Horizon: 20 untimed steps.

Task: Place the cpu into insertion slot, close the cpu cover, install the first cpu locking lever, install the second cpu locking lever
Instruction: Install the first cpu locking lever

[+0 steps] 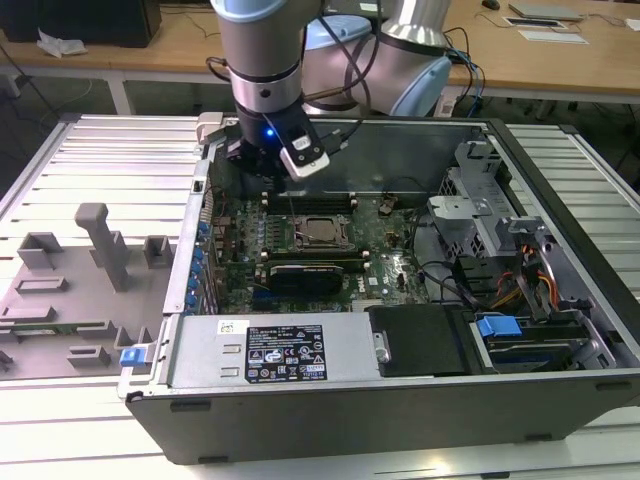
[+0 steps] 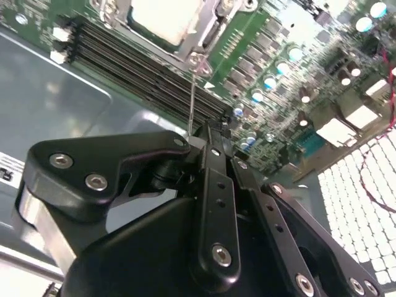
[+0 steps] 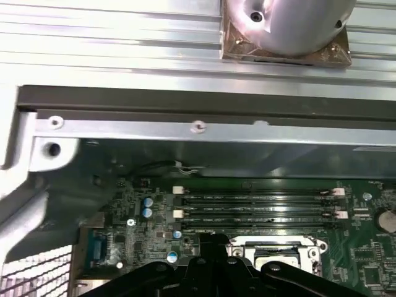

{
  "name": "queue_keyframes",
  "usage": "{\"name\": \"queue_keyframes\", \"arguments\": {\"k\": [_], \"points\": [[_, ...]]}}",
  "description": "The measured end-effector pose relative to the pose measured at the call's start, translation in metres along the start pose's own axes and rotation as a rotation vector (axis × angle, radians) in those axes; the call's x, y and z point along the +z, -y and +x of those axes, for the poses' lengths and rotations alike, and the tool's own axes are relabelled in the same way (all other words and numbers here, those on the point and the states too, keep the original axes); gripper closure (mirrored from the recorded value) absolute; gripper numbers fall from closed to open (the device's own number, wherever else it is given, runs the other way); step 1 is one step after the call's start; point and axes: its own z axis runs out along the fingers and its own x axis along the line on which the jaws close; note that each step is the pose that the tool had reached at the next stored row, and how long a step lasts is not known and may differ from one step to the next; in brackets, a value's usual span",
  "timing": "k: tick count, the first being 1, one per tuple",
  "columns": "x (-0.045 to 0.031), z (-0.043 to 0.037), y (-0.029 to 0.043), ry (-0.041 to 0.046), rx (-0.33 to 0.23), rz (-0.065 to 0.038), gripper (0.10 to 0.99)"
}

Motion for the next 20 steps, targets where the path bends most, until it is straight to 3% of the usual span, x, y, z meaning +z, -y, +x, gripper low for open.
{"name": "queue_keyframes", "arguments": {"k": [5,8,9,15,17,18,20], "points": [[0.0019,-0.0257,0.0008,-0.0003,0.0,0.0,0.98],[0.0035,-0.0479,0.0015,-0.001,0.0,0.0,0.98],[0.0037,-0.0516,0.0015,-0.001,0.0,0.0,0.98],[0.004,-0.0557,0.0017,-0.0008,0.0,0.0,0.98],[0.0047,-0.0557,0.0018,0.0081,-0.002,0.001,0.98],[0.0051,-0.0556,0.0019,0.0224,-0.006,0.002,0.98],[0.0055,-0.0553,0.002,0.0418,-0.011,0.002,0.98]]}}
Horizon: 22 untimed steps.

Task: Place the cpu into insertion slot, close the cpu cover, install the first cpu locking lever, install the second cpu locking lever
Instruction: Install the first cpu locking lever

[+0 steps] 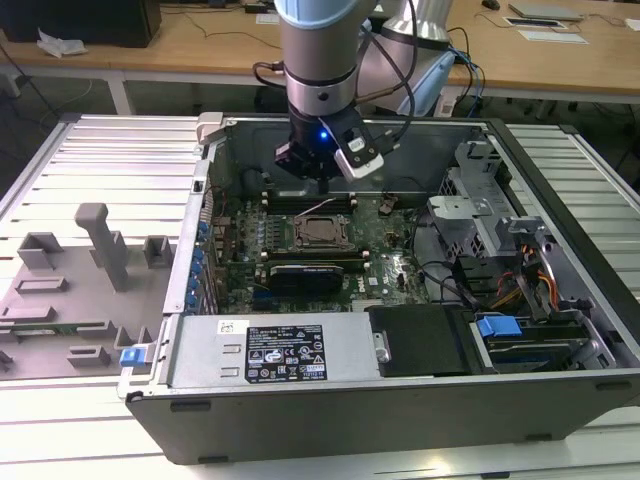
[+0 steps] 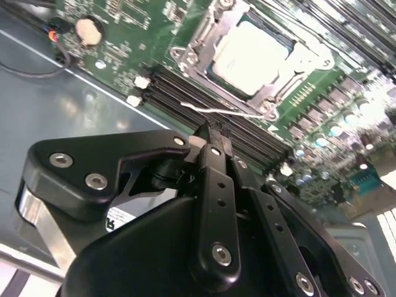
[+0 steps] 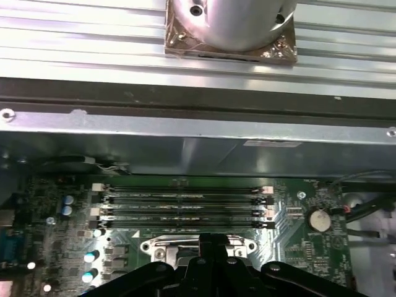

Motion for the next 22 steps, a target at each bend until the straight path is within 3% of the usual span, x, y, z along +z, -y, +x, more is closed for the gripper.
{"name": "queue_keyframes", "arguments": {"k": [1,6,11,15,22], "points": [[0.0006,0.0006,0.0001,0.015,-0.004,0.0,0.98],[0.0024,0.0065,0.0006,0.0589,-0.015,0.001,0.98],[0.0061,0.0125,0.0012,0.0693,-0.021,0.019,0.98],[0.0112,0.0133,-0.0004,0.0794,-0.022,0.02,0.98],[0.0182,0.0138,-0.0017,0.0858,-0.001,0.023,0.98]]}}
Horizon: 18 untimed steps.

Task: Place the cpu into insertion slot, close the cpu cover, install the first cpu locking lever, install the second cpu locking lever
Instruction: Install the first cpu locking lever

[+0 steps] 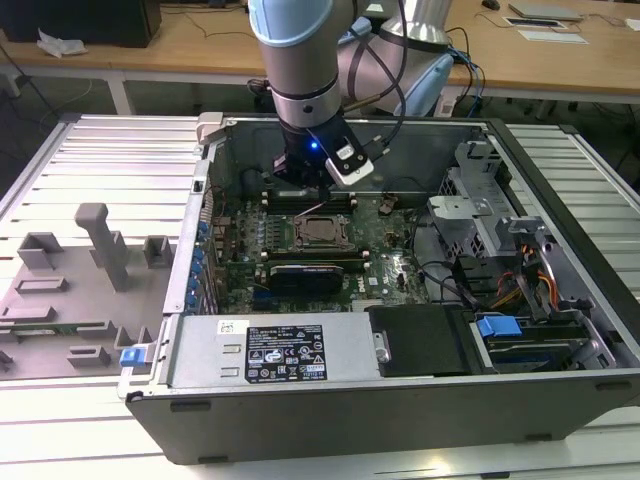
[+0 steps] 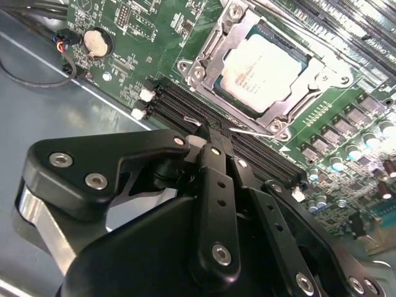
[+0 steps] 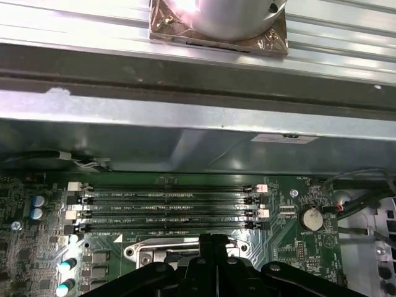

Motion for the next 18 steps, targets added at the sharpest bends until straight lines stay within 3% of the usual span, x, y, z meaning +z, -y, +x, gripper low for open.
{"name": "queue_keyframes", "arguments": {"k": [8,10,14,16,18], "points": [[0.0092,0.0025,-0.0057,0.0099,0.037,0.007,0.98],[0.0124,0.0063,-0.006,0.0189,0.035,0.007,0.98],[0.0153,0.0088,-0.0067,0.029,0.033,0.008,0.98],[0.0167,0.0103,-0.0069,0.0415,0.03,0.01,0.98],[0.0173,0.0104,-0.0079,0.0449,0.027,0.016,0.98]]}}
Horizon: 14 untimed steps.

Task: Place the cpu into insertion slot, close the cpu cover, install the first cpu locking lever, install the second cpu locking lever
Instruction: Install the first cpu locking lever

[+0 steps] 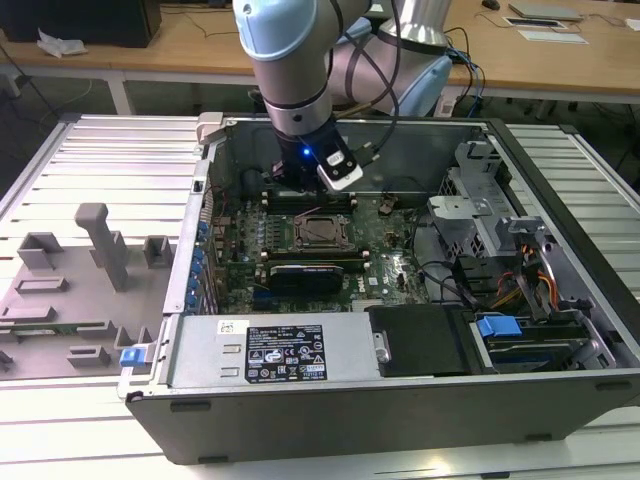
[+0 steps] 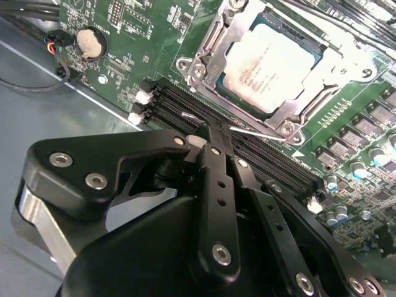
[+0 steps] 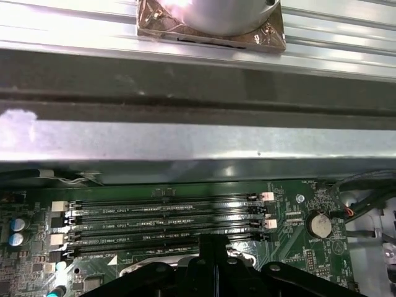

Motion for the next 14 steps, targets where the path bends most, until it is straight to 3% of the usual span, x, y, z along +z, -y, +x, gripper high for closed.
{"name": "queue_keyframes", "arguments": {"k": [5,7,11,14], "points": [[0.0001,0.0001,0.0,0.0001,0.0,0.0,0.98],[0.001,0.0004,0.0002,0.0051,0.009,0.004,0.98],[0.0036,0.001,0.0008,0.0211,0.078,0.022,0.98],[0.0048,0.0013,-0.0002,0.0263,0.1,0.027,0.98]]}}
